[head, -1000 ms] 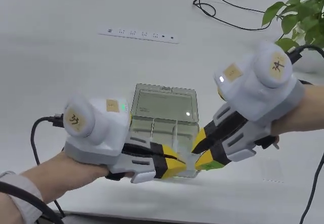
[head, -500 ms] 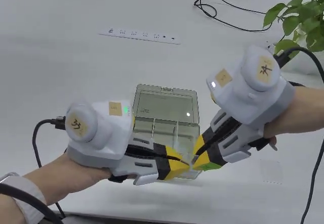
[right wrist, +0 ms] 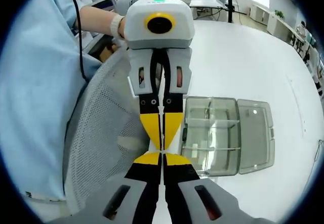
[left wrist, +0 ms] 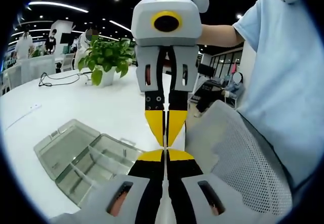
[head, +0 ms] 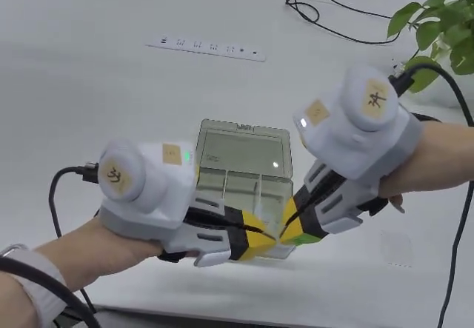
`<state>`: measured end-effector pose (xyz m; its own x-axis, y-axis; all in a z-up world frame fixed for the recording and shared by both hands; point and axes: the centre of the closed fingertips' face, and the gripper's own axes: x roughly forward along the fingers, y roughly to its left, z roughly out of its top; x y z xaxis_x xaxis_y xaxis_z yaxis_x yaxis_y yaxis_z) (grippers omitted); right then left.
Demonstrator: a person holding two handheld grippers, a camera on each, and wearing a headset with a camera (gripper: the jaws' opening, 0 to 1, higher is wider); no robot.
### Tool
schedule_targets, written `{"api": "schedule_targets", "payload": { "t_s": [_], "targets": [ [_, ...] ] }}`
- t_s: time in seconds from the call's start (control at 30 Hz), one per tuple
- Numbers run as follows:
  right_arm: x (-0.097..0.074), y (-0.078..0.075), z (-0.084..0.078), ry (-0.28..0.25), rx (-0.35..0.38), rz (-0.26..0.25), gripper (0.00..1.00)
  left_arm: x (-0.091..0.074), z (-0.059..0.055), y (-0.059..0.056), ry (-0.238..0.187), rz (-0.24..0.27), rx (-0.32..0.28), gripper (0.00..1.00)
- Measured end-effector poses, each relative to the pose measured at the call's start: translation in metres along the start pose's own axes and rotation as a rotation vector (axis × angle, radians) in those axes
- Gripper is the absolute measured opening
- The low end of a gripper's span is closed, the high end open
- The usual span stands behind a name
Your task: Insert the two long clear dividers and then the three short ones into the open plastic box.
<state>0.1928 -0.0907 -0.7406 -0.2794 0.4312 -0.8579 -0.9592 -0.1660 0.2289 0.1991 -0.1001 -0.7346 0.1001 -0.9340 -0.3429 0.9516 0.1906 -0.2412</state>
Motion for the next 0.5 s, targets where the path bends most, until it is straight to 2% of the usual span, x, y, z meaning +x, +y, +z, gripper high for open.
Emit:
{"api": "schedule_targets", "payload": {
  "t_s": [0.47,0.5],
  "targets": [
    [0.0038,-0.0035,0.0058,0.017,-0.004,0.003,0.02,-0.0082,-0.0036,0.0053,-0.015,0.033,-0.034,0.00],
    [0.0038,-0.0041,0.0068,0.015,-0.002,0.003,0.02,-0.0088,-0.0044,0.0058,-0.017,0.037,-0.050,0.04]
  ]
}}
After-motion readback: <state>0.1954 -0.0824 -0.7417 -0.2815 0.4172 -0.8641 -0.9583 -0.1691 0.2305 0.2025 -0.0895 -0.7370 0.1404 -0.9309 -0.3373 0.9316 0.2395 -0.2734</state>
